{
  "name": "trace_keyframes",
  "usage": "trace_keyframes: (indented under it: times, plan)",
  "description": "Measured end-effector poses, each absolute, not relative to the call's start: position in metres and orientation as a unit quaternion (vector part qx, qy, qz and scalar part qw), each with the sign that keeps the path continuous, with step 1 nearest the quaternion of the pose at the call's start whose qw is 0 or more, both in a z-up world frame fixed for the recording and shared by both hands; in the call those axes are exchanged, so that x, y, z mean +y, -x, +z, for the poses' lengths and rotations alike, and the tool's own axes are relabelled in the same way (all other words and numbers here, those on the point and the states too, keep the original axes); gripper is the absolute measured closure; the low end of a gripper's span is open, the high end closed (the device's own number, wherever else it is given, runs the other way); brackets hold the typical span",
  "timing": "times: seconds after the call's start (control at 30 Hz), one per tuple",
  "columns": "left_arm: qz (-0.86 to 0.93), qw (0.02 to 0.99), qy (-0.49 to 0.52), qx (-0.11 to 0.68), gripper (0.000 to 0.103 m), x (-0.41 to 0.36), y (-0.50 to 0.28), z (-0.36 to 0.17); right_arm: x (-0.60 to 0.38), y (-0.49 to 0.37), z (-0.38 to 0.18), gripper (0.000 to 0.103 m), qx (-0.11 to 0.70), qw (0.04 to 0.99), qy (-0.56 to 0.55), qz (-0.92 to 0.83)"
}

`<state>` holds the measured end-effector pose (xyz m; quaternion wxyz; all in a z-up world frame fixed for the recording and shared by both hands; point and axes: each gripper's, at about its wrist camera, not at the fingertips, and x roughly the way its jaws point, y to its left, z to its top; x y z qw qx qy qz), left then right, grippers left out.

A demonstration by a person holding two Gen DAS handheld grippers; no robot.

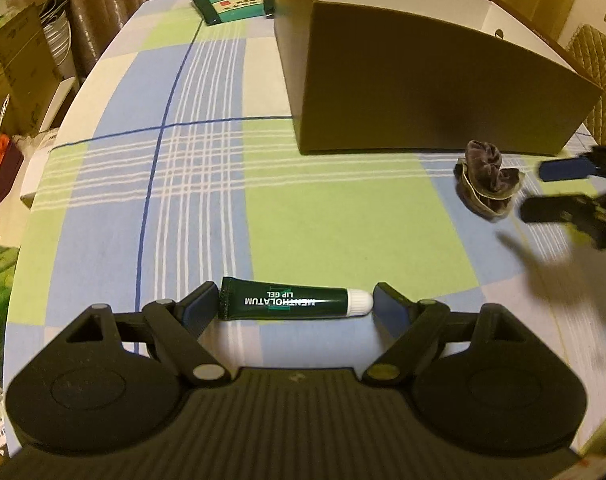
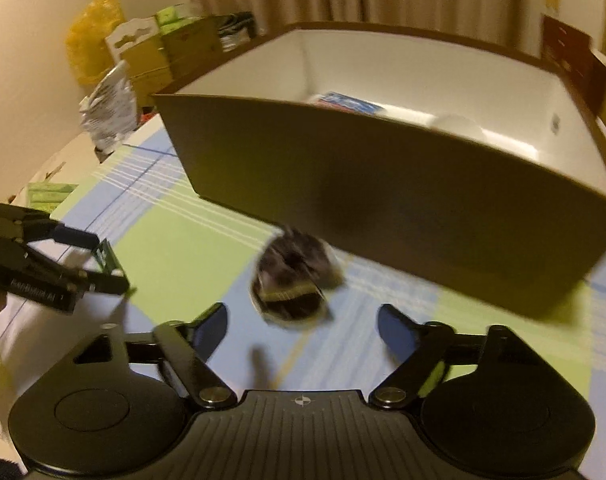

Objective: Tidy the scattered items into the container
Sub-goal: 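Grasp the brown scrunchie with the right tool while the left tool holds the lip gel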

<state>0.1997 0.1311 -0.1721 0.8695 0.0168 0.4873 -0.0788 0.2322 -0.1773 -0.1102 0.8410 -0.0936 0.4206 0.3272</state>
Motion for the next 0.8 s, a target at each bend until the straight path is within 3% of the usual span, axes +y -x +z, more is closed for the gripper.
trace_keyframes:
  times: [0.1, 0.17, 0.3, 0.73, 0.77, 0.8]
  plan:
    - [-0.076, 0.870, -0.015, 0.487, 0.022, 0.132, -0.196, -0.170, -0.162, -0.240, -0.120, 0.050, 0.423, 0.837, 0.111, 0.328]
    - [-0.077, 0.869, -0.013, 0.488, 0.022, 0.130, -0.196, -0.170, -0.157, -0.243, -0.126, 0.073, 0.425, 0.835, 0.121, 0.328]
    - [-0.087, 0.868, -0.012, 0.488, 0.022, 0.125, -0.195, -0.169, -0.163, -0.239, -0.127, 0.086, 0.426, 0.833, 0.131, 0.328]
    - [-0.164, 0.859, -0.034, 0.483, 0.022, 0.065, -0.199, -0.168, -0.260, -0.205, -0.107, 0.089, 0.473, 0.840, 0.104, 0.246]
    - [-0.171, 0.858, -0.035, 0.483, 0.022, 0.060, -0.199, -0.168, -0.267, -0.202, -0.105, 0.088, 0.479, 0.838, 0.100, 0.243]
    - [-0.175, 0.857, -0.037, 0.483, 0.022, 0.056, -0.199, -0.168, -0.272, -0.199, -0.103, 0.080, 0.482, 0.837, 0.098, 0.240]
